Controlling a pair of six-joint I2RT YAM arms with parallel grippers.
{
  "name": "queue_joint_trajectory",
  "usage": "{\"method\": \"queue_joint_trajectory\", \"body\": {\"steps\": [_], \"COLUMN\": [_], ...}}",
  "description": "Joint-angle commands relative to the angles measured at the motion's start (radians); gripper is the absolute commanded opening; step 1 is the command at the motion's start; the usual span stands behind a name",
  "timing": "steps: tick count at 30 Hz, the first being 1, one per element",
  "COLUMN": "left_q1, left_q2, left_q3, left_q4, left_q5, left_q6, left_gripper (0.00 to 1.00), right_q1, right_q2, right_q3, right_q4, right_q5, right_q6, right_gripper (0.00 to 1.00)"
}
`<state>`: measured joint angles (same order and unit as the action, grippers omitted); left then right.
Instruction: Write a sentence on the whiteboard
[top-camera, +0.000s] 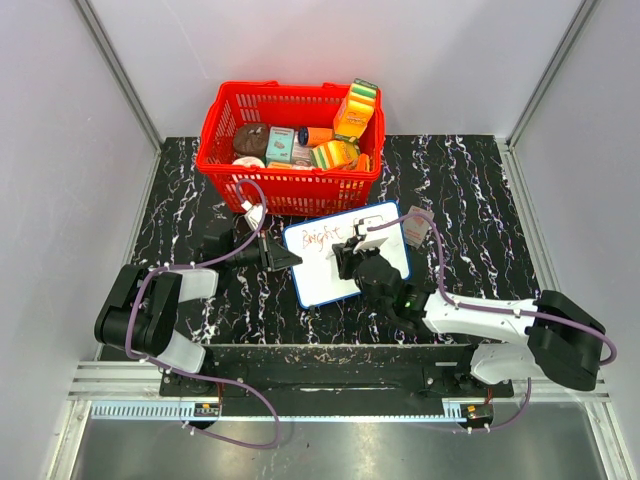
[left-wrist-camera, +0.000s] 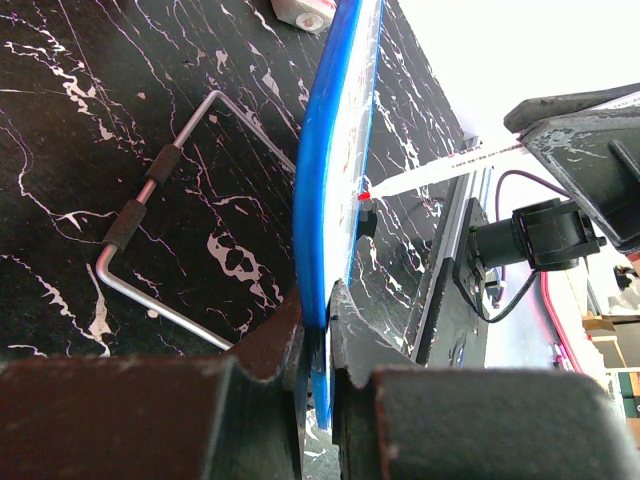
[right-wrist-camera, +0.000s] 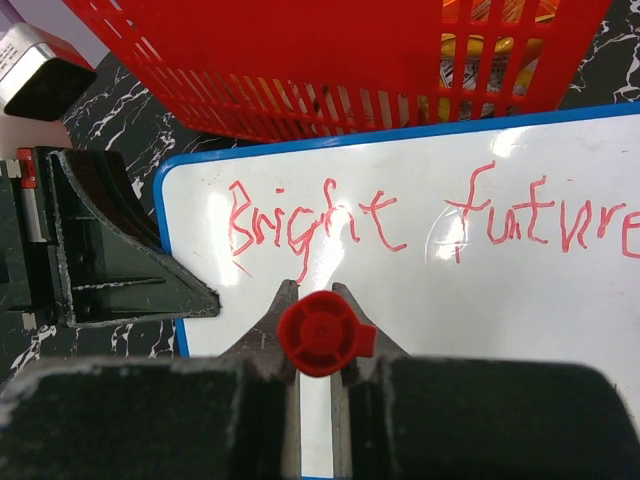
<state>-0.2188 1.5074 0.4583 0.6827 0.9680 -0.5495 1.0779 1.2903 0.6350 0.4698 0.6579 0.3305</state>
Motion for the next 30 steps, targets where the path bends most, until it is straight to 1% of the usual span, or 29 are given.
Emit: {"method": "queue_joint_trajectory", "body": {"steps": [1, 7, 16, 30], "left_q1": [-0.008, -0.010, -0.010, -0.011], "left_q2": [-0.001, -0.001, -0.003, -0.004], "left_q3": [0.008, 0.008, 0.010, 0.008], "left_q4": [-0.028, -0.028, -0.028, -0.028], "left_q5": [-0.095, -0.094, -0.095, -0.097], "left_q6": [0.094, 0.095, 0.094, 0.097], "left_gripper": [0.00, 0.00, 0.00, 0.00], "right_q1": [0.007, 0.005, 0.005, 0.005], "right_q2": [0.012, 0.023, 0.023, 0.009], "right_q3": [0.026, 0.026, 0.023, -0.003], "right_q4": [0.018, 0.023, 0.036, -0.011], "right_q5": [0.042, 0.032, -0.027, -0.067], "right_q6": [0.019, 0.021, 0.012, 0.045], "right_gripper": [0.00, 0.00, 0.00, 0.00]}}
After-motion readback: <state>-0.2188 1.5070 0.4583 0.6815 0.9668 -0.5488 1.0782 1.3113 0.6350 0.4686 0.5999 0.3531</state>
